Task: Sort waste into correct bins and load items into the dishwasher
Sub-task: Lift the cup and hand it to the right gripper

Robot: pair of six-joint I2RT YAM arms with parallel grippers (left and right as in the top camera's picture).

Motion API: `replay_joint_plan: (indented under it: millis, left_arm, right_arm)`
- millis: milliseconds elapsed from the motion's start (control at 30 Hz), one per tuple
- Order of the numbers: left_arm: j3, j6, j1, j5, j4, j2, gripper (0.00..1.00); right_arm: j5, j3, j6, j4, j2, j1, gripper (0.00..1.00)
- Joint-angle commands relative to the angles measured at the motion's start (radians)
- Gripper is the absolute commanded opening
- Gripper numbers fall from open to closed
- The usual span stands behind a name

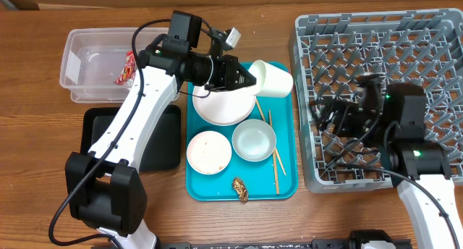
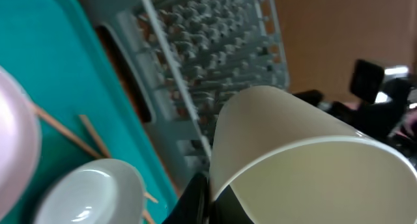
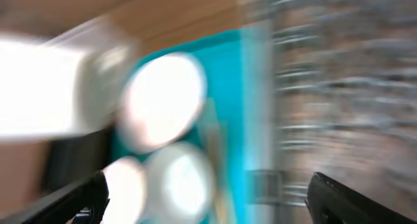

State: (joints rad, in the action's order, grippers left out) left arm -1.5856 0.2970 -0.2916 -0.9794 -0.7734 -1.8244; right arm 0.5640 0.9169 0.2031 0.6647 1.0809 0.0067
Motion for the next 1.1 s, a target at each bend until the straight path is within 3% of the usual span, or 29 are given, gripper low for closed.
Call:
replay_joint_plan:
  millis: [0, 267, 667, 800, 967, 1067]
  left_arm:
    - [-0.011, 0.017, -0.004, -0.169, 0.002, 0.013, 0.04]
    - [-0.011, 0.013, -0.03, -0.297, 0.005, 0.013, 0.04]
    - [-0.011, 0.014, -0.114, -0.304, 0.011, 0.013, 0.04]
    - [-0.011, 0.014, -0.128, -0.303, 0.02, 0.013, 0.04]
    - [-0.011, 0.014, -0.127, -0.303, 0.023, 0.013, 0.04]
    - [-0.011, 0.014, -0.127, -0.303, 0.027, 0.013, 0.04]
  right_arm:
    - [0.463, 0.032, -0.142, -0.03, 0.014, -0.002, 1.0]
    - [0.485, 0.032, -0.152, -0.105, 0.042, -0.002, 1.0]
    - [0.487, 0.032, -0.152, -0.272, 0.055, -0.002, 1.0]
    - [0.607, 0.032, -0.152, -0.319, 0.055, -0.002, 1.0]
    - [0.673, 0.032, -0.151, -0.311, 0.055, -0.001, 0.87]
    - [0.673, 0.032, -0.151, -0.298, 0.055, -0.002, 0.85]
